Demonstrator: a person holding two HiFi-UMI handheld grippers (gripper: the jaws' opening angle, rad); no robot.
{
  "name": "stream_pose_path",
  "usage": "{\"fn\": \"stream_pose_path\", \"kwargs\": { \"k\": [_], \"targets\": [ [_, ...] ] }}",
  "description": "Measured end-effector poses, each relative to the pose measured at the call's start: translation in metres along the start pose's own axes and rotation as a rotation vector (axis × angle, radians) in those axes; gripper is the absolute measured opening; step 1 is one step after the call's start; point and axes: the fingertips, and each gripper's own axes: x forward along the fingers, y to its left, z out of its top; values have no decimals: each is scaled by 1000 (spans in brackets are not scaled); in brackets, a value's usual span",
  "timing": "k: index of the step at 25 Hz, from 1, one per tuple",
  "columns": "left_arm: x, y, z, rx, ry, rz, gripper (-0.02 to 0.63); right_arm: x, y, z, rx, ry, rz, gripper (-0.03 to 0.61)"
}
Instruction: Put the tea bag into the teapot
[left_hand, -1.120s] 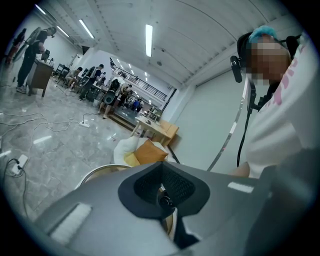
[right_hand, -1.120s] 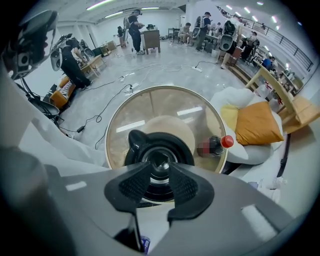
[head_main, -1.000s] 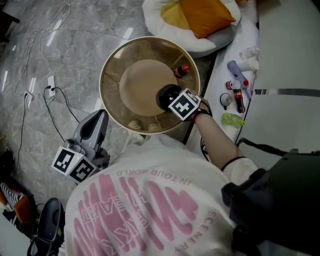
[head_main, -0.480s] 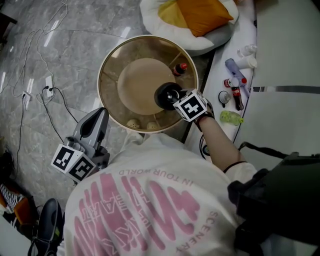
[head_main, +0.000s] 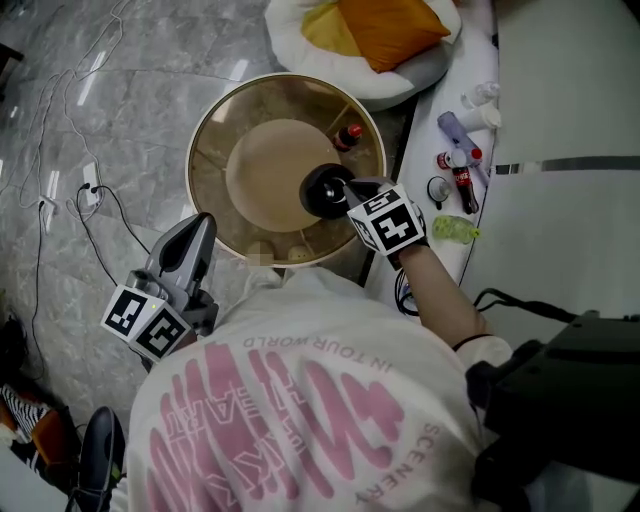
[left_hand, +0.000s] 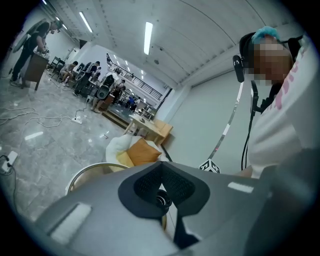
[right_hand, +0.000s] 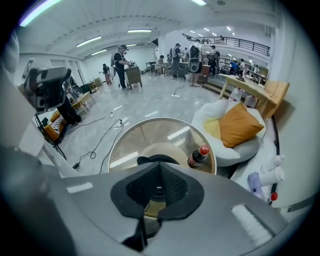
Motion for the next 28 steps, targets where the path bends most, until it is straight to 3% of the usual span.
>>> {"fn": "stream_pose_path", "kwargs": {
  "k": [7, 12, 20, 24, 28],
  "targets": [
    [10, -13, 6, 33, 1, -88, 15, -28, 25, 19, 22, -90, 72, 5],
    [17, -23, 9, 75, 20, -139, 15, -57, 41, 33, 108, -211, 148, 5],
    [25, -43, -1, 129, 72, -256, 15, -129, 54, 64, 414, -580, 254, 5],
    [29, -57, -1, 153, 79, -313, 15, -169, 49, 68, 495, -746, 229, 5],
    [33, -64, -3, 189, 108, -368, 15, -193, 41, 63, 541, -838, 161, 5]
  ]
}}
